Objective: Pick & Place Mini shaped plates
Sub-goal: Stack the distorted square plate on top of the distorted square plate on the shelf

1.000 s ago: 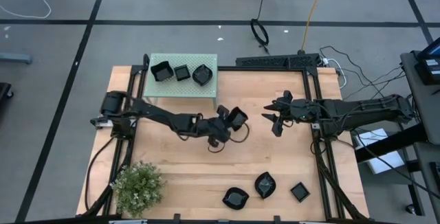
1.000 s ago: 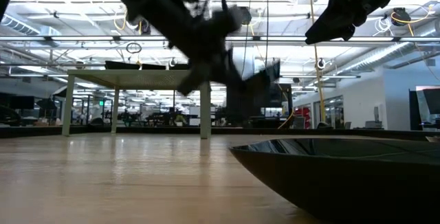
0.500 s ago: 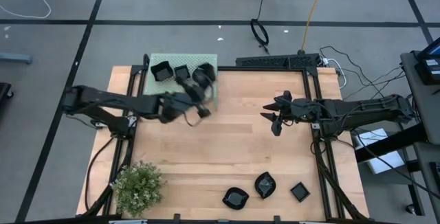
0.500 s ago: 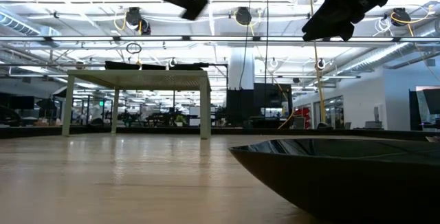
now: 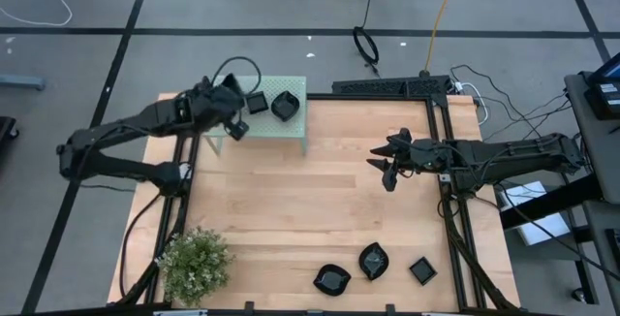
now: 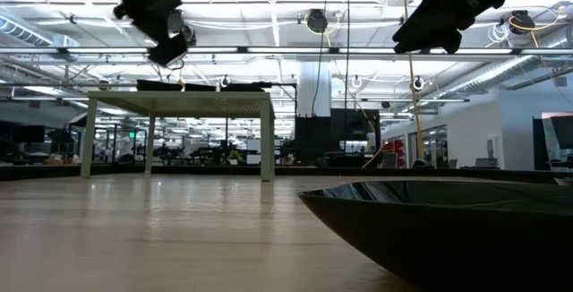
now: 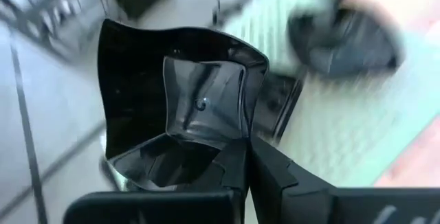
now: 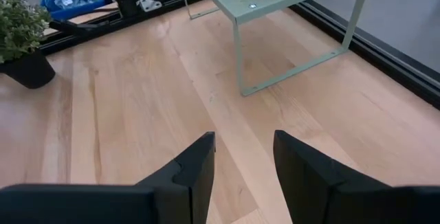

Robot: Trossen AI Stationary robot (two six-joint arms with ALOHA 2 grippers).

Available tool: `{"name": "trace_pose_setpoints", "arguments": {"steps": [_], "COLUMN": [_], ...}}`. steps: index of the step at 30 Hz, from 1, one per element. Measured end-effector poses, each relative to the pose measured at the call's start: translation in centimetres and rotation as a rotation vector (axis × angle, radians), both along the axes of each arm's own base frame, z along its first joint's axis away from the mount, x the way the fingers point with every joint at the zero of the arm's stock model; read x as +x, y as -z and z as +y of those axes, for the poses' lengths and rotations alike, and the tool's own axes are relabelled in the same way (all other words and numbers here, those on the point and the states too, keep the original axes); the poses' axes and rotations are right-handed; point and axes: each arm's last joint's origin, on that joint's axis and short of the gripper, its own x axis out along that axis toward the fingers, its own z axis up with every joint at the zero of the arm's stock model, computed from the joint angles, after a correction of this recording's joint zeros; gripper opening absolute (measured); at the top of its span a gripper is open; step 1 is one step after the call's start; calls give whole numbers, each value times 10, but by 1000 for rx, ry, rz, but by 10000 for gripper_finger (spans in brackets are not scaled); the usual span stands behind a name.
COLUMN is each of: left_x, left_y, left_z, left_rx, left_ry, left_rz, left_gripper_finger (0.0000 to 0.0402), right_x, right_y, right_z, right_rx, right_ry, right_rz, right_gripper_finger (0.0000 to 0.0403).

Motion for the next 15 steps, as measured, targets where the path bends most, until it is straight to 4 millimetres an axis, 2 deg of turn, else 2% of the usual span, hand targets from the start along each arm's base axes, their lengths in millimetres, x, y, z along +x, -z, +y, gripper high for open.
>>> {"name": "trace_pose_setpoints", "arguments": {"steps": [4, 15], "left_x": [-12, -16], "left_y": [10, 21], "left_z": [14, 41], "left_rx": [-101, -194], "left_ry": [-26, -39], "left_rz": [111, 169], "left_gripper_finger": [5, 6], "right_x": [0, 0], "right_y": [0, 0], "right_z": [0, 0], "right_rx": [0, 0], "right_ry": [0, 0], "right_rz": [0, 1], "right_gripper_finger": [137, 137]}}
